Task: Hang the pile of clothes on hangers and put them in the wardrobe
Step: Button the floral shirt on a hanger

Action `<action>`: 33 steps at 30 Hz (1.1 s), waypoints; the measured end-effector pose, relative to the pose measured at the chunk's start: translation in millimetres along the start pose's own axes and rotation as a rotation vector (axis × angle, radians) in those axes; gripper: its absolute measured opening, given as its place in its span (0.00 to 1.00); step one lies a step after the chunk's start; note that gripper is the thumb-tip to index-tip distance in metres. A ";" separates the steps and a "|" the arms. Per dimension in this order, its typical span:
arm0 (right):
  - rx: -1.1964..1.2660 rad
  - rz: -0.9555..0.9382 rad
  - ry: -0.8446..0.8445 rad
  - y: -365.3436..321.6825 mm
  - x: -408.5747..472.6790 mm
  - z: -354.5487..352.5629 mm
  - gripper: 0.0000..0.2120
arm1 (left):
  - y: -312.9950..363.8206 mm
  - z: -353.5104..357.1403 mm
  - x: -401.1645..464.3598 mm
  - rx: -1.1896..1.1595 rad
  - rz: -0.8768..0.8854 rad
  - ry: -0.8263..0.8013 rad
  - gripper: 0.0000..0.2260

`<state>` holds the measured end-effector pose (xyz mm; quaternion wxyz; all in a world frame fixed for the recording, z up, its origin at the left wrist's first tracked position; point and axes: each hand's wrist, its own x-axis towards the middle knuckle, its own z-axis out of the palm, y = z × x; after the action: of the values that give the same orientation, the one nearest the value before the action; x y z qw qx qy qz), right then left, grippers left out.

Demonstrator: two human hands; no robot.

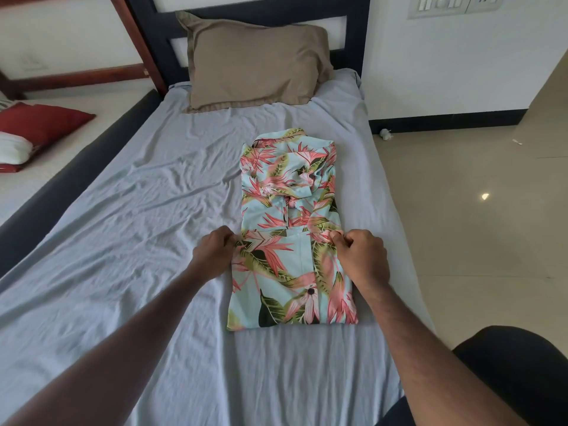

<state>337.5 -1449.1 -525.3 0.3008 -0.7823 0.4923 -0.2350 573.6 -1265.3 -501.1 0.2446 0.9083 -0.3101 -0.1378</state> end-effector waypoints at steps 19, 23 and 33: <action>-0.365 -0.857 -0.429 20.1 -76.4 -30.1 0.33 | -36.9 24.1 -112.5 0.475 0.850 0.079 0.31; -0.276 -0.838 -0.372 26.4 -67.8 -32.5 0.37 | -51.5 18.2 -111.7 0.262 0.761 0.040 0.33; -0.241 -0.743 -0.429 40.2 -64.7 -36.3 0.37 | -61.3 22.9 -114.2 0.262 0.857 0.070 0.24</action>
<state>261.9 -1412.3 -532.4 0.1978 -0.9666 0.1281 -0.1003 506.9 -1159.3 -541.6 0.1728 0.7254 -0.6646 0.0472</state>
